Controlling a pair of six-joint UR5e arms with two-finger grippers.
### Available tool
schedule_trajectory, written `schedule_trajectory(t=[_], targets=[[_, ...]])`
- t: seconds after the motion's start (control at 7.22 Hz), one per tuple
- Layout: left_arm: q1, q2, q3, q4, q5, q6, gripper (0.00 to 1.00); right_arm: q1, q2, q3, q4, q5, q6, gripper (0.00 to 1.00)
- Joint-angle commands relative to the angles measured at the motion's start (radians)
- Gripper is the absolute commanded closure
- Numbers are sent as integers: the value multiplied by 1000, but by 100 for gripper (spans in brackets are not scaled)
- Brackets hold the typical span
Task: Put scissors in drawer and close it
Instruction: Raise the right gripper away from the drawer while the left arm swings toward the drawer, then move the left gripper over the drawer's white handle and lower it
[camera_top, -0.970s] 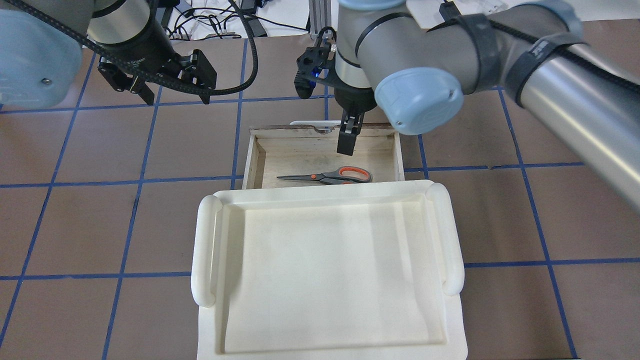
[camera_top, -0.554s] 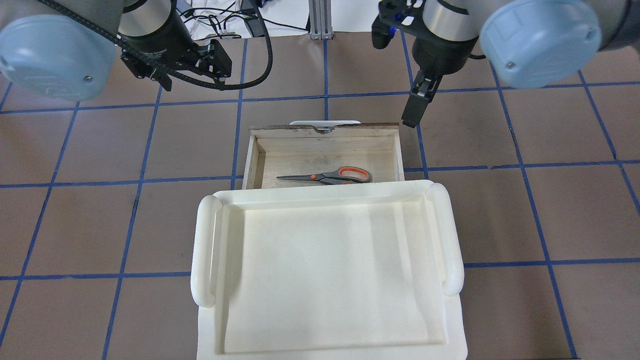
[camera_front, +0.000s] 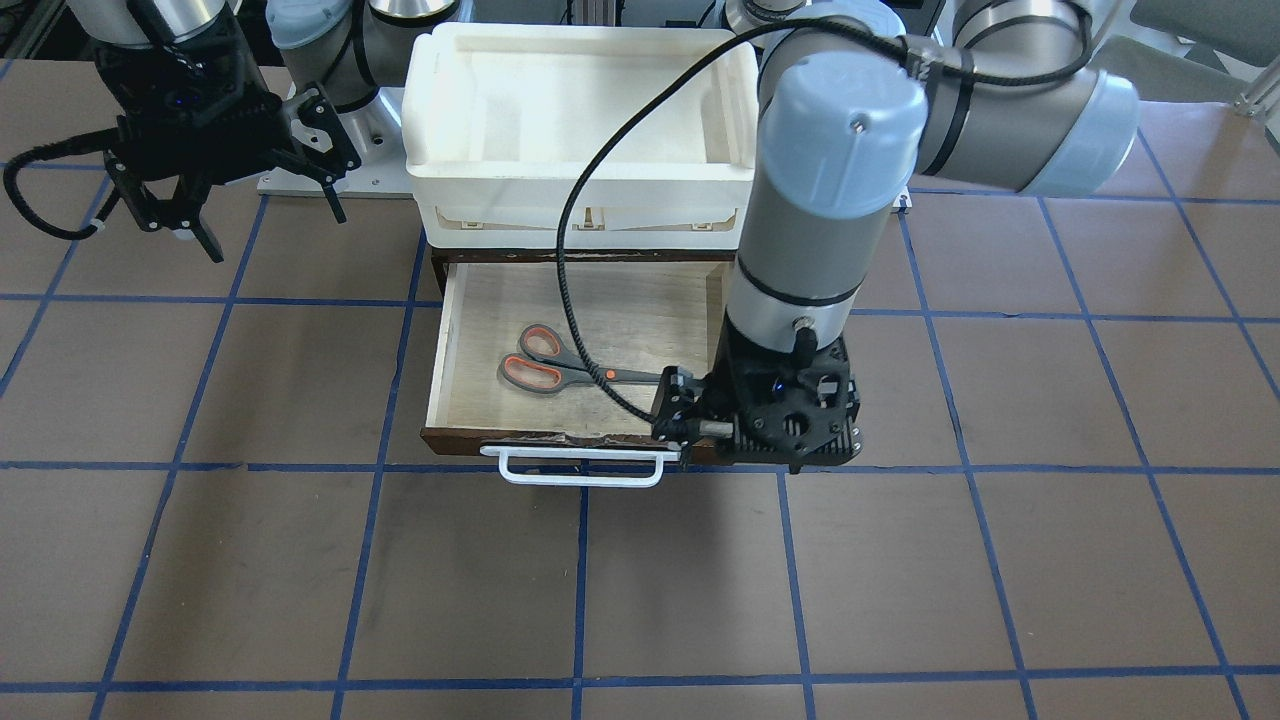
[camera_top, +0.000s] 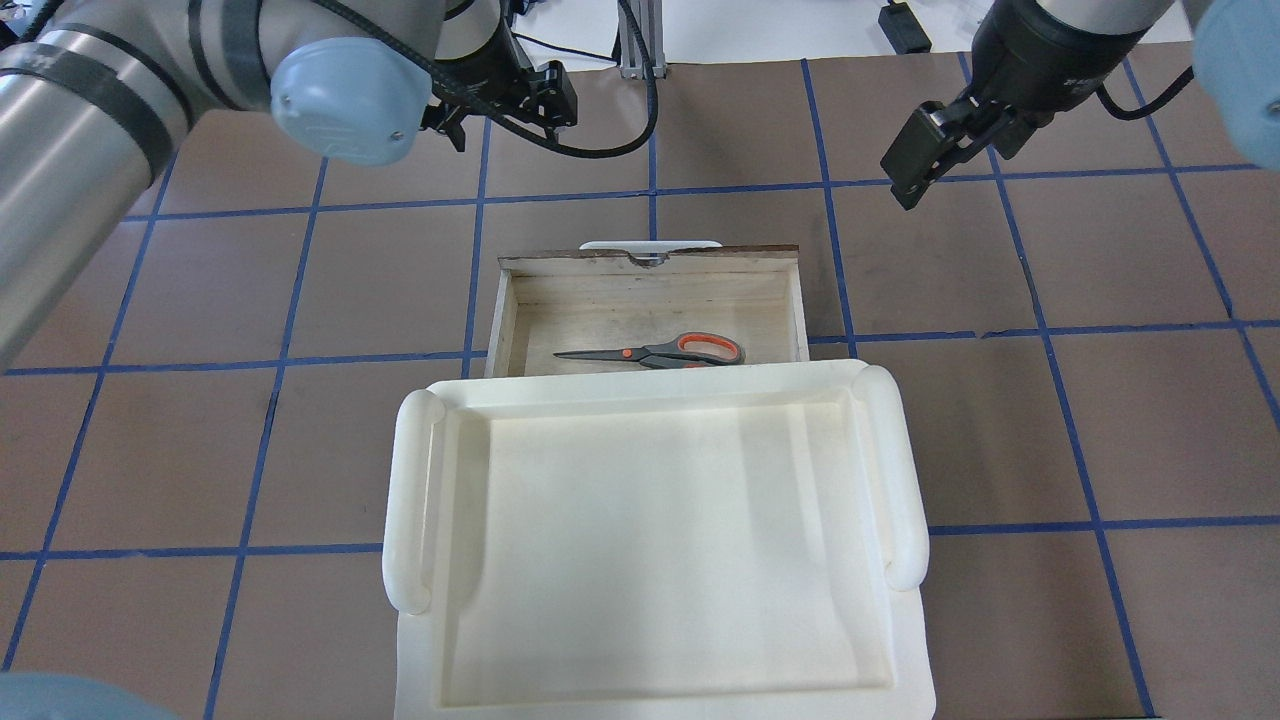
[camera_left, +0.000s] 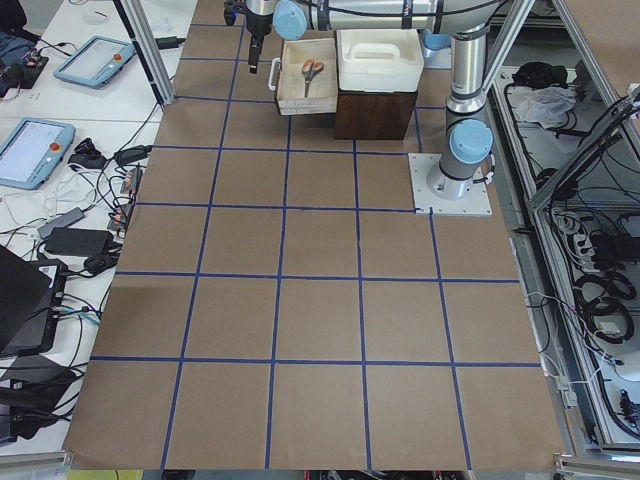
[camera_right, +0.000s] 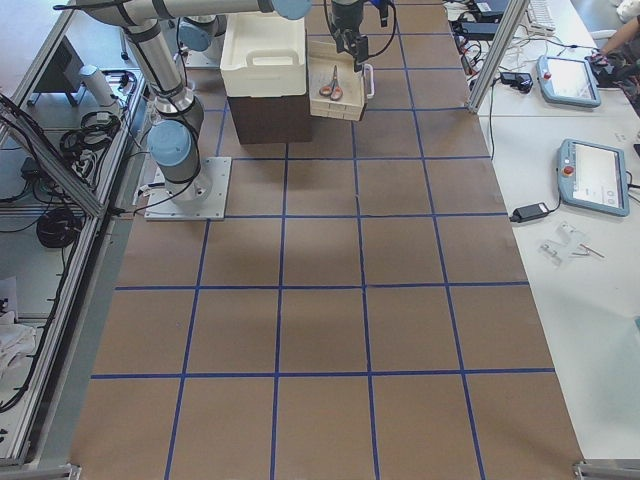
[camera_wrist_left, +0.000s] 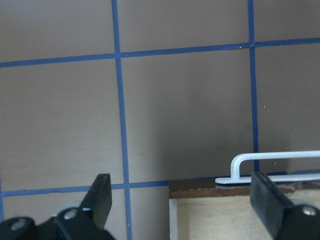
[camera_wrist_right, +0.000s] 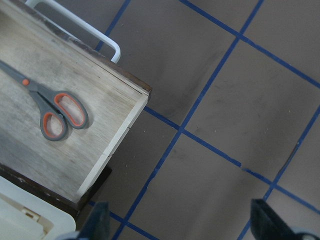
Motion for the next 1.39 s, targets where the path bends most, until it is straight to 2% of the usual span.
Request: schedule_trajectory(t=[0.0,0.14,0.28,0.55,1.25], targets=[[-61,-131,90,7,1,-152,0,1,-17,1,20,-51,174,0],[-72,-177,100,7,-8,-229,0,9,-23,0,52,-39,281,0],[-95,-211,110,7,-11,-276,0,27,-23,0,56,-45,285,0],[-106,-262,138,7,-48,-283,0,29,-18,4,57,-46,284,0],[-120,-362,150,-5,-36,-223,0,29,-21,6,80,-45,282,0]])
